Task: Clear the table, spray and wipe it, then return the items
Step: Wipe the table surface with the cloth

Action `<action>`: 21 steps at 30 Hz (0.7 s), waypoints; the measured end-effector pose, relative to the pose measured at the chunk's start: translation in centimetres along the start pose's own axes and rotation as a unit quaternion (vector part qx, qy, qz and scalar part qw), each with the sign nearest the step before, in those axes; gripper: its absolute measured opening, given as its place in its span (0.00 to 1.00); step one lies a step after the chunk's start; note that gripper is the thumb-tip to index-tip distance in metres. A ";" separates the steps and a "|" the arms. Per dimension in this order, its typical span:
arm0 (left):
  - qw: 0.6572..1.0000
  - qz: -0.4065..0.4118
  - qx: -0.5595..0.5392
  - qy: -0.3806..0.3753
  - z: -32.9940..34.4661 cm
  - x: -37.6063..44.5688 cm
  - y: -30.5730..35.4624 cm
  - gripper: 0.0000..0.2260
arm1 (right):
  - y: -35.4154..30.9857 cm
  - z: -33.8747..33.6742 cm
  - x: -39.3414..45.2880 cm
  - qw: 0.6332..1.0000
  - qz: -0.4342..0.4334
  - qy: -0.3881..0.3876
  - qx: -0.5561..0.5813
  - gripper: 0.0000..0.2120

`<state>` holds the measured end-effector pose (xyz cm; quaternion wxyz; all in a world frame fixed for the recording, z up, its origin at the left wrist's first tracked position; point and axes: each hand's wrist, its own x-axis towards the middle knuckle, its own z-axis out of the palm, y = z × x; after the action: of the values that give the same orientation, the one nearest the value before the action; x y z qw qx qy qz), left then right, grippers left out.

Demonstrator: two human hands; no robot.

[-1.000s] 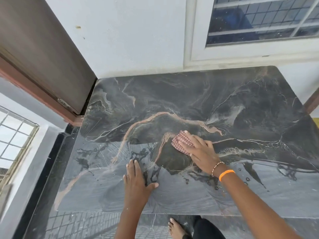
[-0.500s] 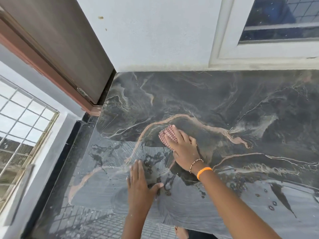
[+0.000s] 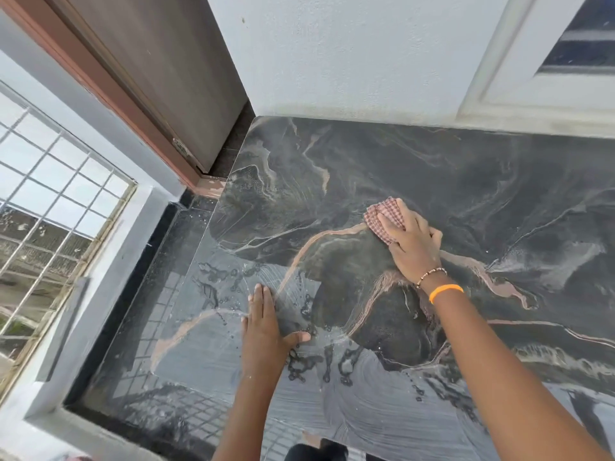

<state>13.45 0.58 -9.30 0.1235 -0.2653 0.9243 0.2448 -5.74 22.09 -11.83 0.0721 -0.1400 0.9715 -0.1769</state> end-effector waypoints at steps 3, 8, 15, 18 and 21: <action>1.000 0.003 0.006 0.003 0.2 0.1 -0.2 0.51 | -3.4 1.2 1.8 1.000 -0.016 0.007 -0.018 0.26; 0.999 0.029 0.024 0.014 0.3 -0.3 -1.0 0.49 | -9.9 4.1 -0.7 0.990 -0.131 -0.057 -0.006 0.27; 0.990 0.121 0.070 -0.024 -3.8 1.8 -6.1 0.47 | -8.8 3.2 -10.3 0.979 -0.134 -0.127 0.081 0.30; 0.984 0.134 0.113 -0.032 -5.4 2.9 -8.5 0.47 | -8.6 3.1 -13.6 0.999 0.025 -0.019 0.027 0.26; 0.982 0.151 0.108 -0.032 -6.4 3.7 -10.7 0.47 | -11.7 4.7 -15.1 0.981 0.171 0.088 0.007 0.24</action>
<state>15.64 -12.29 -9.33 0.1423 -0.1002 0.9704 0.1675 12.37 14.59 -10.55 0.0162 0.0450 0.9823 -0.1809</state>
